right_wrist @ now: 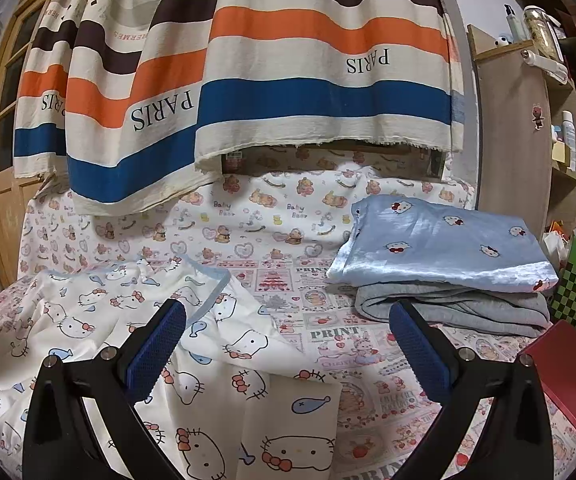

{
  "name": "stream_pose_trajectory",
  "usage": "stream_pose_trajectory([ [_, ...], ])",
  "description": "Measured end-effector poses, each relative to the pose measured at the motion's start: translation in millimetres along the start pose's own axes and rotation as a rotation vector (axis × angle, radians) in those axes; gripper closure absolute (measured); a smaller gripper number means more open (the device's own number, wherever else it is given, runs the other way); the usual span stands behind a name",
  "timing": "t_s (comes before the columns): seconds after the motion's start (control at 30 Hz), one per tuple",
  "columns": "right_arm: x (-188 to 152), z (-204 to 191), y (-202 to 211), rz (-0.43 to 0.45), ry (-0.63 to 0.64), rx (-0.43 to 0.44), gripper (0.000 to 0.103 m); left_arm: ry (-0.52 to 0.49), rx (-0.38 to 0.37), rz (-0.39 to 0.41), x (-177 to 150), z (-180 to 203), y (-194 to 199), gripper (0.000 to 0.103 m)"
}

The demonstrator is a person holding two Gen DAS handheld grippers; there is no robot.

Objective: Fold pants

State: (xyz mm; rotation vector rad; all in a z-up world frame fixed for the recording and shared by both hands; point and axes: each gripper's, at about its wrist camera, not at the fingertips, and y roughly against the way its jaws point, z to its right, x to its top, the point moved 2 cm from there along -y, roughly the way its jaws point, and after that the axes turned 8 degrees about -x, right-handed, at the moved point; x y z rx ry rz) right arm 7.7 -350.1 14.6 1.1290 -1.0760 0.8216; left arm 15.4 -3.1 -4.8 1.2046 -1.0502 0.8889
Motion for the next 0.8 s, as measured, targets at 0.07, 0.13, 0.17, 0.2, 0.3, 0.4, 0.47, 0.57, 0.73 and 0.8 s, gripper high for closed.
stream_pose_trajectory([
  [0.07,-0.1,0.0,0.1,0.000,0.000,0.001,0.001,0.000,-0.001,0.000,0.0,-0.6,-0.2,0.000],
  [0.13,-0.1,-0.2,0.1,0.000,0.000,0.001,0.001,0.002,0.000,0.000,-0.3,-1.9,0.5,0.000],
  [0.17,-0.2,-0.3,0.3,0.000,0.000,0.001,0.001,0.004,0.000,0.001,-0.5,-2.8,1.2,0.000],
  [0.2,-0.2,-0.4,0.4,0.001,0.000,0.000,0.001,0.006,0.001,0.001,-0.9,-3.9,1.2,0.000],
  [0.3,-0.3,0.8,-0.2,-0.006,-0.002,-0.006,0.001,0.005,0.000,0.001,-1.1,-4.9,1.7,0.000],
  [0.4,0.0,1.2,-0.4,-0.006,-0.002,-0.007,0.001,0.005,0.005,-0.002,-0.9,-4.5,1.3,0.000],
  [0.47,0.4,1.2,-0.5,-0.006,-0.003,-0.007,0.001,0.009,0.008,0.000,-1.1,-6.8,1.3,0.000],
  [0.57,0.4,1.3,-0.3,-0.006,-0.002,-0.007,0.001,0.007,0.011,-0.001,-1.4,-7.3,2.0,0.000],
  [0.73,0.8,1.7,-0.7,-0.007,-0.003,-0.007,0.001,0.010,0.016,-0.002,-1.0,-9.2,2.9,0.000],
  [0.8,0.4,1.4,-0.8,-0.007,-0.003,-0.007,0.001,0.011,0.016,-0.003,-0.4,-8.8,2.4,0.000],
])
